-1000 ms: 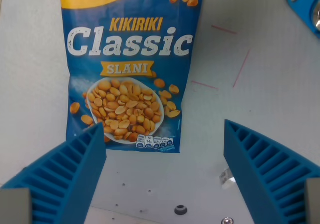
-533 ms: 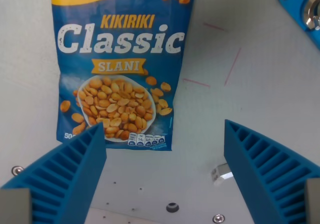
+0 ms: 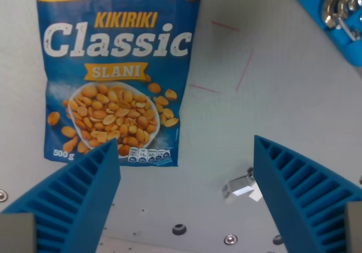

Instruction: Rotate around base negative x

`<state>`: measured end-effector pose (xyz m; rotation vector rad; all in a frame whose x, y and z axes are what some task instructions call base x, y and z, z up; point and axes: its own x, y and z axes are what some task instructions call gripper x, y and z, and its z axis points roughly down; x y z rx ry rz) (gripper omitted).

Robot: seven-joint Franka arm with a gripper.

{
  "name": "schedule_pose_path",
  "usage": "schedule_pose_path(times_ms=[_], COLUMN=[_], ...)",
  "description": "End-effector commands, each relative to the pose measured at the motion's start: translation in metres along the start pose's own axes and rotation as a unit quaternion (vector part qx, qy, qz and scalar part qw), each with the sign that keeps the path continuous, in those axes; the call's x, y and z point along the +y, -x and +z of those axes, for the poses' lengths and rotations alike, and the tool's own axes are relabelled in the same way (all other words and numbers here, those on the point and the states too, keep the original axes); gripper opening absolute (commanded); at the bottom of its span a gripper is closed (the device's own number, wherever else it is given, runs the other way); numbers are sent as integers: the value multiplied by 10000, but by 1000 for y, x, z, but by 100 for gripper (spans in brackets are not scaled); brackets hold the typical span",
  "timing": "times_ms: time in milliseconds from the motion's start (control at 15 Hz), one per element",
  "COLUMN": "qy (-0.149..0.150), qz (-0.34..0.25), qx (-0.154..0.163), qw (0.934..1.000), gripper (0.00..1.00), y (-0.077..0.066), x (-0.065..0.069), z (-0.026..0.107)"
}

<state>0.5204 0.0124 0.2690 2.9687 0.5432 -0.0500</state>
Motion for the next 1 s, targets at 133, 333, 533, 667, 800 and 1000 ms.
schedule_pose_path(times_ms=[133,333,533,667,800,1000], qy=[1058,1243,1427,1550,1672,1854], qz=[106,107,108,108,108,108], qx=[-427,-499,-572,-620,-668,-741], qw=[9934,9909,9881,9859,9836,9798], gripper=[100,100,100,100,100,100], y=[-1,-1,-1,-1,-1,-1], x=[-3,-3,-3,-3,-3,-3], z=[-2,-2,-2,-2,-2,-2])
